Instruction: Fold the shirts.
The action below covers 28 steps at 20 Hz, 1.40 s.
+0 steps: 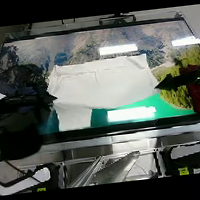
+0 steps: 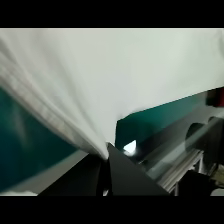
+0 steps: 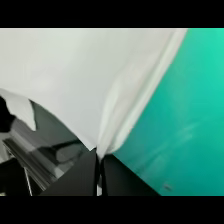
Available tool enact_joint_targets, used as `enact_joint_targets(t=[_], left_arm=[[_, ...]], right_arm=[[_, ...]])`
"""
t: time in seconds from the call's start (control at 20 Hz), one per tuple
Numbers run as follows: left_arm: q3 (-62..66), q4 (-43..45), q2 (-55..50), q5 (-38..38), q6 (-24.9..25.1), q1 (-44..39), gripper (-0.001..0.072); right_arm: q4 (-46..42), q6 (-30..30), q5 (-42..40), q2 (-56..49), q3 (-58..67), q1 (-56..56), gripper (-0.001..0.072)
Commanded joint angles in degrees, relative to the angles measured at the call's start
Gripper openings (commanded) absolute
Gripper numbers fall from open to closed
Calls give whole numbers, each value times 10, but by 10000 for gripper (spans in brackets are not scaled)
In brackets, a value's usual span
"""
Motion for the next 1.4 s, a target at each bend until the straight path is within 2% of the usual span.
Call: enact_joint_targets(t=[0.0, 0.15, 0.25, 0.4, 0.5, 0.65, 0.85, 1.0, 1.15, 1.25, 1.35], left_arm=[[21, -190, 130, -81, 59, 52, 21], [130, -324, 224, -126, 42, 125, 23], [223, -434, 263, -136, 42, 205, 24], [320, -535, 290, -137, 12, 354, 26], [354, -549, 278, -173, -5, 405, 26], [342, -516, 243, -193, -8, 344, 26], [273, -328, 159, -159, -6, 151, 27], [220, -235, 68, -123, -2, 49, 27], [199, -183, -45, -42, 30, 2, 27], [207, -182, -130, 9, 60, -13, 27], [251, -183, -224, 21, 80, -24, 27]], right_arm=[[198, -40, 31, 155, 8, -28, 18], [337, -80, 31, 311, 55, -73, 19], [420, -118, -27, 407, 87, -117, 19], [431, -123, -175, 525, 108, -172, 19], [420, -130, -239, 566, 108, -188, 19], [384, -132, -239, 562, 107, -186, 19], [318, -128, -192, 468, 78, -111, 19], [231, -125, -196, 379, 22, -23, 19], [193, -125, -250, 267, -43, 35, 19], [193, -141, -305, 180, -69, 60, 19], [211, -156, -350, 85, -69, 82, 19]])
